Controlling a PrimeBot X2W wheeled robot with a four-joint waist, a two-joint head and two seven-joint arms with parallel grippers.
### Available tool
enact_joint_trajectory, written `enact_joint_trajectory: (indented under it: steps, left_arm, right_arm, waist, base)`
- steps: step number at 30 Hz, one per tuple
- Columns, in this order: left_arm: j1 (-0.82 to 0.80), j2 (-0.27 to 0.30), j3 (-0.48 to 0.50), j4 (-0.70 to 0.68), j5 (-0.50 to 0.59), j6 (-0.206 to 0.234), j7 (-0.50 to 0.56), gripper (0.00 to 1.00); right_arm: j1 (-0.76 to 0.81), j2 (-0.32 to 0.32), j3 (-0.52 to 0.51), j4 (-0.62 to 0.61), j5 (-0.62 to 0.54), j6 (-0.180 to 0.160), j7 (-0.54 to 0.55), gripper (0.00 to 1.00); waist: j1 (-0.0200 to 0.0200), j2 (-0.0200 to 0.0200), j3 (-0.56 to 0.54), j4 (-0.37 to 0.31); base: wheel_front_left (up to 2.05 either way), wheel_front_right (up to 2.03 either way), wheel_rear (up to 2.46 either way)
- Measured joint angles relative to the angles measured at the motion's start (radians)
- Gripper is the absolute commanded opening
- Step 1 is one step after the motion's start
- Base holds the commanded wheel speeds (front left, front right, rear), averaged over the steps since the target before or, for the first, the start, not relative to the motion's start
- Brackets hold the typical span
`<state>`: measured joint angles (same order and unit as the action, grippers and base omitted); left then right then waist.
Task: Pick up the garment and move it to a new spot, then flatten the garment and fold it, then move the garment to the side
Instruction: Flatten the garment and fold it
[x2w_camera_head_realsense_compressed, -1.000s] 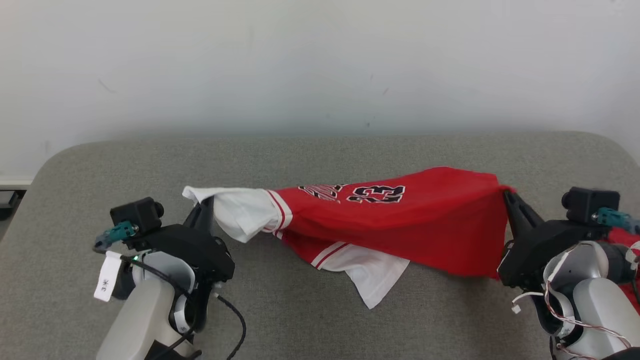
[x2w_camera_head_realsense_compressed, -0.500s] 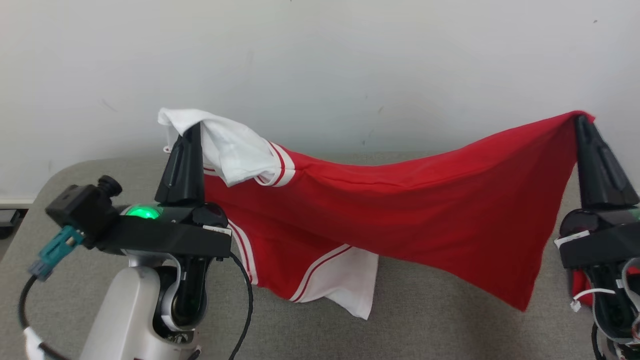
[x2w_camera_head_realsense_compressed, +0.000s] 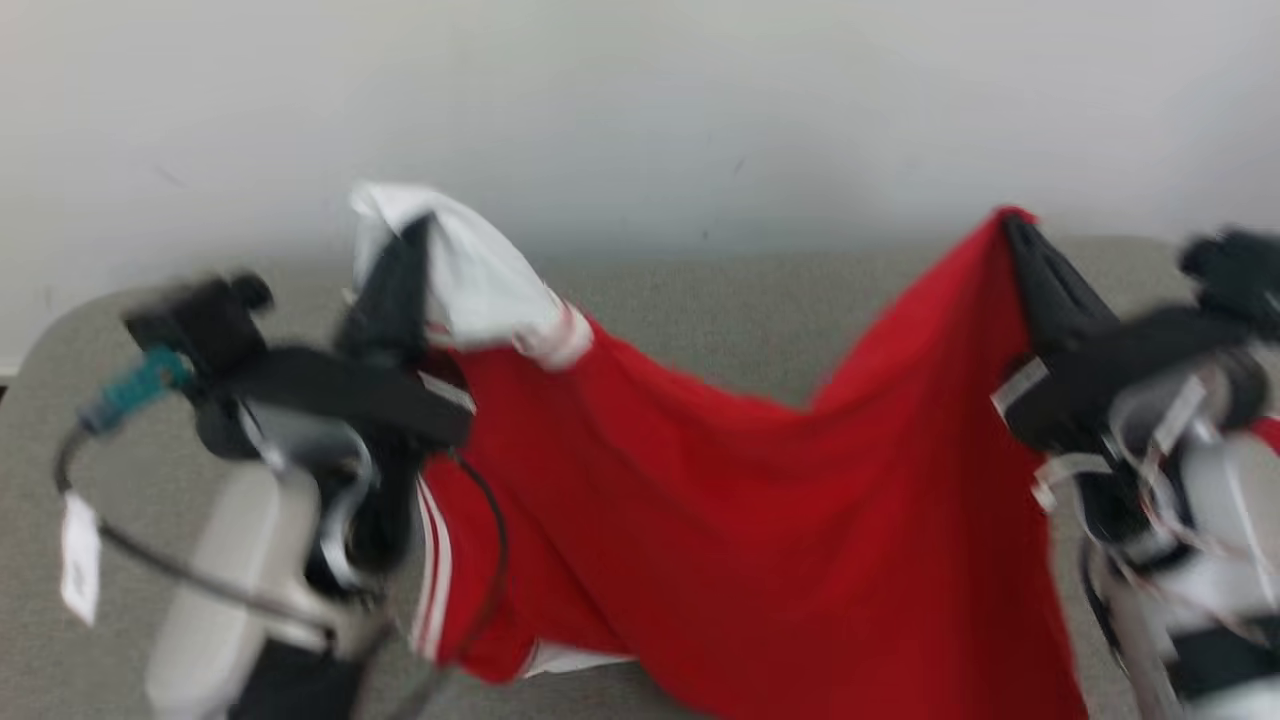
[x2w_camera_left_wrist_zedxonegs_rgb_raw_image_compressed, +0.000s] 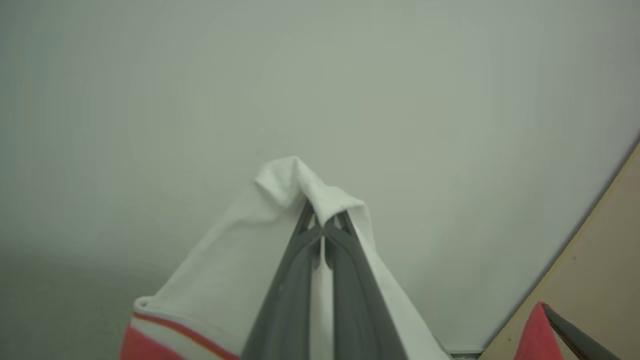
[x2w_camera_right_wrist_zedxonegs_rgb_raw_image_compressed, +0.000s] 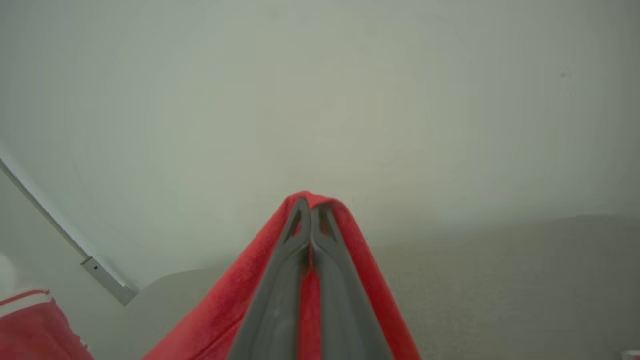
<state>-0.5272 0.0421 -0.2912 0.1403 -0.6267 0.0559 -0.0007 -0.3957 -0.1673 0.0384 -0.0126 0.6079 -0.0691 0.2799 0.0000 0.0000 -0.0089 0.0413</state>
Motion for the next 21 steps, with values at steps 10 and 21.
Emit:
enact_joint_trajectory:
  steps: [10,21]
  left_arm:
    - [-0.521,-0.013,0.07,0.064,0.106,0.04,-0.149,0.0]
    - [-0.274,-0.005,-0.058,0.119,0.103,-0.004,-0.105,0.0]
  right_arm:
    - [-0.602,-0.077,-0.042,0.152,-0.114,0.004,-0.101,0.0]
    - [-0.212,-0.14,0.004,0.153,-0.143,0.024,-0.018,0.0]
  waist:
    - [0.0,-0.0001,0.096,-0.023]
    - [0.0001,0.0,0.129,0.034]
  base:
    - [0.0,0.0,0.0]
    - [0.0,0.0,0.0]
